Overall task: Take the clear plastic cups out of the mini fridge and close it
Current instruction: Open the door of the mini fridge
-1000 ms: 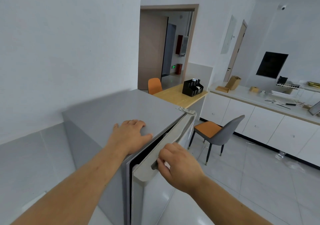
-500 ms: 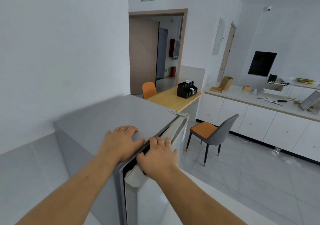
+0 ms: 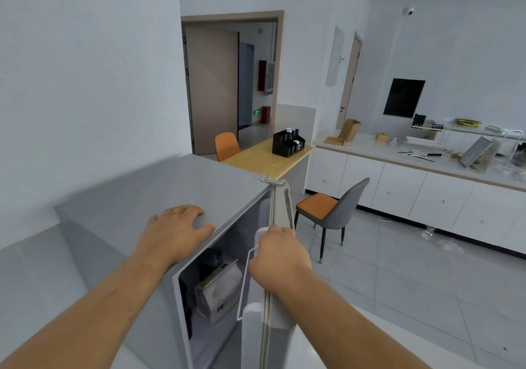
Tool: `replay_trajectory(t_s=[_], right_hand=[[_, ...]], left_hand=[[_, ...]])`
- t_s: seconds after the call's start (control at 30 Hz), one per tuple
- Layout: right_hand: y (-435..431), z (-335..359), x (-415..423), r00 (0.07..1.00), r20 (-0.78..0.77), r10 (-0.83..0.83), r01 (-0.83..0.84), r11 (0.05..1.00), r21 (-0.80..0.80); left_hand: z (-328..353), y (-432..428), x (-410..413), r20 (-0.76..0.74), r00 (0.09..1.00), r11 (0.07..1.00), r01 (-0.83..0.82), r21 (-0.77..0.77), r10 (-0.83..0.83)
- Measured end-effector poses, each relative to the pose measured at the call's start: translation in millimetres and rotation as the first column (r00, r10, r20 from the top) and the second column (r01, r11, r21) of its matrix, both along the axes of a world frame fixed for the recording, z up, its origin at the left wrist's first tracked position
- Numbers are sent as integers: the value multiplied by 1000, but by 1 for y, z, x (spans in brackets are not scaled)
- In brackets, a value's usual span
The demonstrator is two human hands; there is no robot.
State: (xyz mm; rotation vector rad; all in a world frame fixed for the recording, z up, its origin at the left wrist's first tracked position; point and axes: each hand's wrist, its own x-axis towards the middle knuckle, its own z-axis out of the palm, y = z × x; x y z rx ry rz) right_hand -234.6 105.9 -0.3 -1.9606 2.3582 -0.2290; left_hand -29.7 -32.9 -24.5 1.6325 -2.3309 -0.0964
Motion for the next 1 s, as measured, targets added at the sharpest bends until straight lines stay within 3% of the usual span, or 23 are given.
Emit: replay_trajectory(t_s=[0.13,0.37,0.6,1.0], right_hand=[[9,-6,-15,996,-91,-2,-4,998,-65],[18,-21,-41,994,-37,-101,90,971,-222],[28,-23,-76,983,-56,-174,161,970,-182],[33,-25,-113,985,-80,-151,135,975,-175]], left_hand=[[1,1,0,10,1000,1000,7,-18,-7],[-2,2,1,15,1000,998,22,-52,-21],[-5,-1,4,22,999,998,28,-63,-27],[-9,-3,6,19,999,997,33,-77,-32]])
